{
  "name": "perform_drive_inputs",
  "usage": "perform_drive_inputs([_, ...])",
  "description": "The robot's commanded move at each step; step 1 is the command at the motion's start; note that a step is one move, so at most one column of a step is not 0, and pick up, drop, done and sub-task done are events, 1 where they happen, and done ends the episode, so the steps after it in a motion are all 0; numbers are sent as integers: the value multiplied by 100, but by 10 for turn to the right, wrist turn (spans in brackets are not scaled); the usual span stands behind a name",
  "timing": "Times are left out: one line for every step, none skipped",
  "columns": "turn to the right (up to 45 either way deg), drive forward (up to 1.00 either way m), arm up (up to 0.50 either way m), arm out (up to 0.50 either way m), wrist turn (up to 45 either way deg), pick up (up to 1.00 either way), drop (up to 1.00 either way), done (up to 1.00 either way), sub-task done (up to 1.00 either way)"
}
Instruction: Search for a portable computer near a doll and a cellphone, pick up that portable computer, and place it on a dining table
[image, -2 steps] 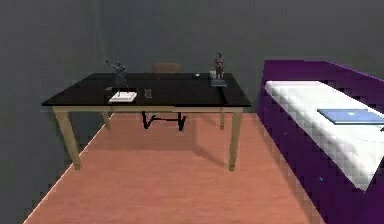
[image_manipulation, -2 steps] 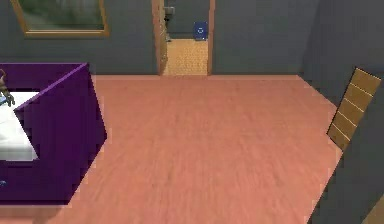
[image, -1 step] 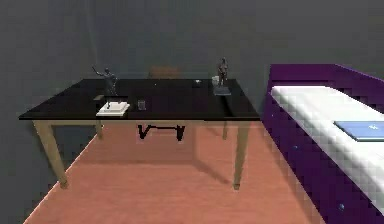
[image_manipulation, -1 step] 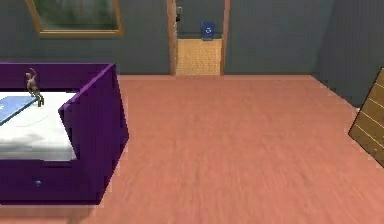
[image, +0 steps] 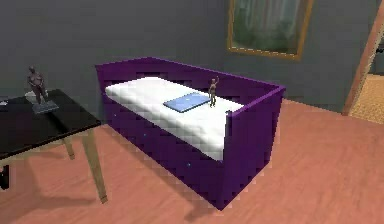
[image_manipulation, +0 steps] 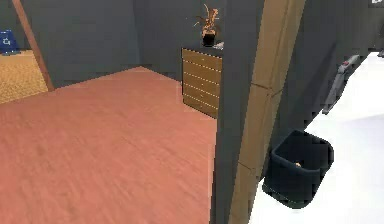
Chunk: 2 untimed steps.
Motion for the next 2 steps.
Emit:
perform_drive_inputs([240, 0, 0, 0, 0, 0, 0, 0, 0])
perform_drive_inputs([0, 75, 0, 0, 0, 0, 0, 0, 0])
